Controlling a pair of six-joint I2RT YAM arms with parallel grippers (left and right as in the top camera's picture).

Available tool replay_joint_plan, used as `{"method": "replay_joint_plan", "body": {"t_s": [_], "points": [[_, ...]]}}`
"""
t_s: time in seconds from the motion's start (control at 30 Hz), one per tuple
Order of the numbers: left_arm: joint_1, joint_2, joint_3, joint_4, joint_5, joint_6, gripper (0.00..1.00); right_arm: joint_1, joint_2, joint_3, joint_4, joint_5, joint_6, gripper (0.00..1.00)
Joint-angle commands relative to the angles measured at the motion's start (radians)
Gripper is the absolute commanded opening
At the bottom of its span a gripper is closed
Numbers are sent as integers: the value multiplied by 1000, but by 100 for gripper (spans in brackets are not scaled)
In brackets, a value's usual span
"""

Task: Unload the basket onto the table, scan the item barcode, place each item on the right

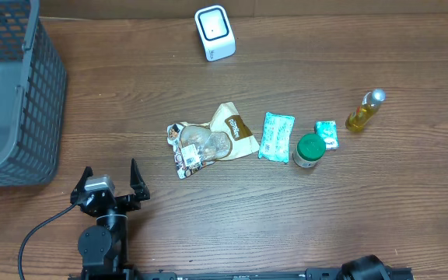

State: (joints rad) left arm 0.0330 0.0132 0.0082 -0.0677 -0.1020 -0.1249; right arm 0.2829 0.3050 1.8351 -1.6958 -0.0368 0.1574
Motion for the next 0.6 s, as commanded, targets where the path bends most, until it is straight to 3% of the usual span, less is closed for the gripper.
{"method": "replay_joint_plan", "body": {"t_s": [0.0,0.57], "points": [[6,-10,-3,1,-5,-10,100,-4,-27,-10,3,7,3,100],[6,-10,-3,1,-5,-10,100,-3,-180,-10,2,11,3,100]]}}
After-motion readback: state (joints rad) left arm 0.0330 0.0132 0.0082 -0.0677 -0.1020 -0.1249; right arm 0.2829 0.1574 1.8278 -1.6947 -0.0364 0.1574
